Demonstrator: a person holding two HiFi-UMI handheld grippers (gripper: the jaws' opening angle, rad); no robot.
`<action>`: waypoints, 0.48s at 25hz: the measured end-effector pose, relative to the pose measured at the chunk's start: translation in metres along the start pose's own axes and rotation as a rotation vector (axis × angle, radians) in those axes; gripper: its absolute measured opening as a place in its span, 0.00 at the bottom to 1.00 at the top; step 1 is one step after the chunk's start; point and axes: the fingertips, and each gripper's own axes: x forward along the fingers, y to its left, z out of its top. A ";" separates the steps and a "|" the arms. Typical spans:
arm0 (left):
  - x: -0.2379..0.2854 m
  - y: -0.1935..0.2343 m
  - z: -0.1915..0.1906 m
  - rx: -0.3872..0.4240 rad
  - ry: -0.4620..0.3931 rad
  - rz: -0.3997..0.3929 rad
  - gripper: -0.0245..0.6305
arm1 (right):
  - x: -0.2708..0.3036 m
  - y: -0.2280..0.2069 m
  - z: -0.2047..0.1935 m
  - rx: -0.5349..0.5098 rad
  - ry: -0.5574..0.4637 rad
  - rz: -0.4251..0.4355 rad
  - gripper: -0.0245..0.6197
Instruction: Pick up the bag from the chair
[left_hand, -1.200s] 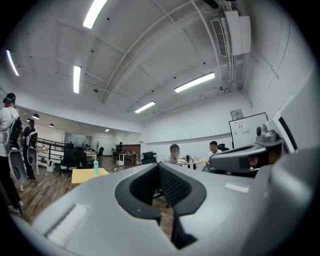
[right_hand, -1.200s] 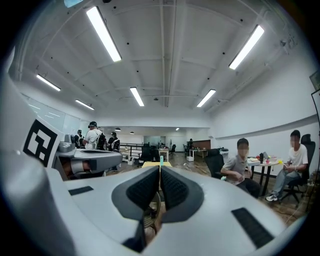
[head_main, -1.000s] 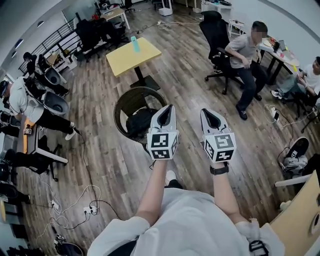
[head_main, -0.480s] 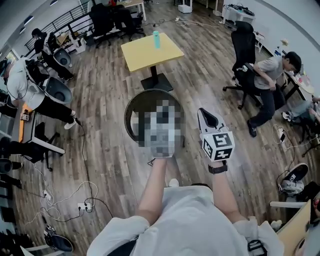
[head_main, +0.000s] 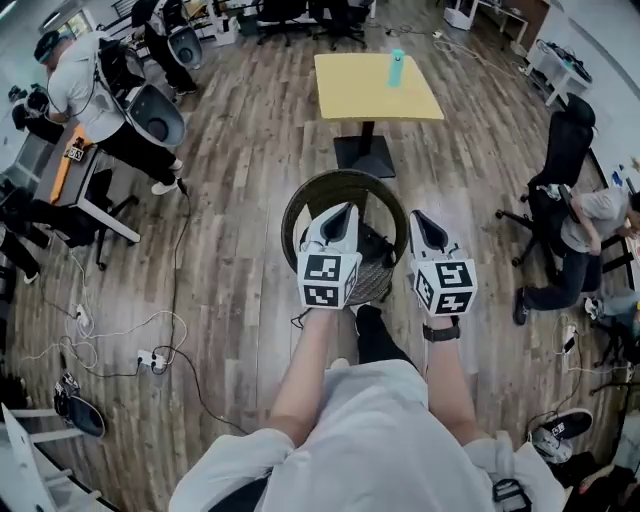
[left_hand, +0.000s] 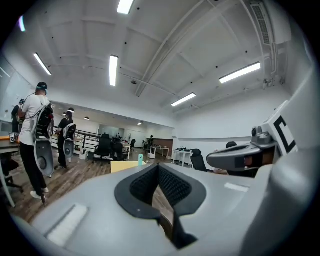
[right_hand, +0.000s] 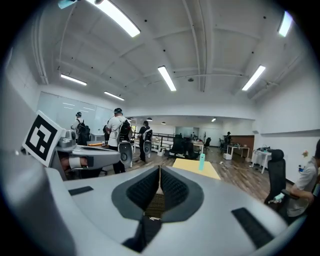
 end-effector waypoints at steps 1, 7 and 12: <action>0.007 0.011 -0.001 -0.018 -0.001 0.022 0.05 | 0.017 -0.001 -0.003 0.004 0.007 0.027 0.05; 0.045 0.069 -0.027 -0.057 0.057 0.128 0.05 | 0.099 -0.002 -0.020 0.018 0.060 0.150 0.05; 0.082 0.099 -0.064 -0.088 0.146 0.188 0.05 | 0.149 -0.010 -0.053 0.037 0.148 0.231 0.05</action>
